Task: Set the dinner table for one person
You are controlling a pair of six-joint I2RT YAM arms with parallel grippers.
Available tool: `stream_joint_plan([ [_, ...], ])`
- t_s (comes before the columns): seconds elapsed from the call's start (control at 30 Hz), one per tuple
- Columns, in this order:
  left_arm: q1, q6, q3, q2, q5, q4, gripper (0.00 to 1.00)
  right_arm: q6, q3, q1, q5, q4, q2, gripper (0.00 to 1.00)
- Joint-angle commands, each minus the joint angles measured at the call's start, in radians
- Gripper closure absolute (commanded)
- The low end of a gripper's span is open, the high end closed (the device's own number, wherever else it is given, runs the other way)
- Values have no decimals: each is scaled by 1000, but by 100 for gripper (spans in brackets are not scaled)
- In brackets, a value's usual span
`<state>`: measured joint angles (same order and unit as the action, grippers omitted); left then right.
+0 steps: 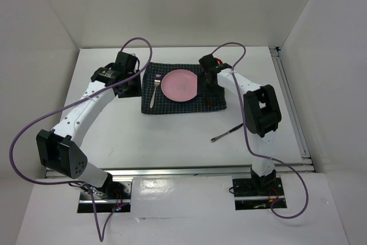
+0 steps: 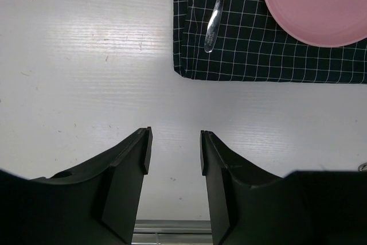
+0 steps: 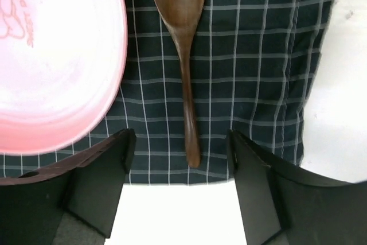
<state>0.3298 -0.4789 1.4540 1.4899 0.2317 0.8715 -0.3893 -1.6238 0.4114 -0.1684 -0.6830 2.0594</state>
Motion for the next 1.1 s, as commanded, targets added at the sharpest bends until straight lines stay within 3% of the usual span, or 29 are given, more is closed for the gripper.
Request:
stream_joint_plan([
  [0.0,-5,-7,0,-45,14,7,44,-55,47,-5,-16,8,-192,23],
  [0.23,-5,-17,0,-45,4,7,44,-331,490,-23,-22,13,-565,32],
  [0.37,-5,-17,0,-36,-8,-2,44,-488,707,-34,0,-6,-654,31],
  [0.6,-5,-17,-24,-45,-29,-25,44,-602,829,-34,30,31,-674,30],
  [0.73,-5,-17,-24,-45,-29,-25,44,-620,838,-34,52,72,-592,32],
  [0.93,-5,-17,-43,-45,-20,-25,44,-654,828,-22,49,115,-501,44],
  [1.07,-5,-17,-43,-45,-20,-25,44,-723,857,-2,-22,97,-501,62],
])
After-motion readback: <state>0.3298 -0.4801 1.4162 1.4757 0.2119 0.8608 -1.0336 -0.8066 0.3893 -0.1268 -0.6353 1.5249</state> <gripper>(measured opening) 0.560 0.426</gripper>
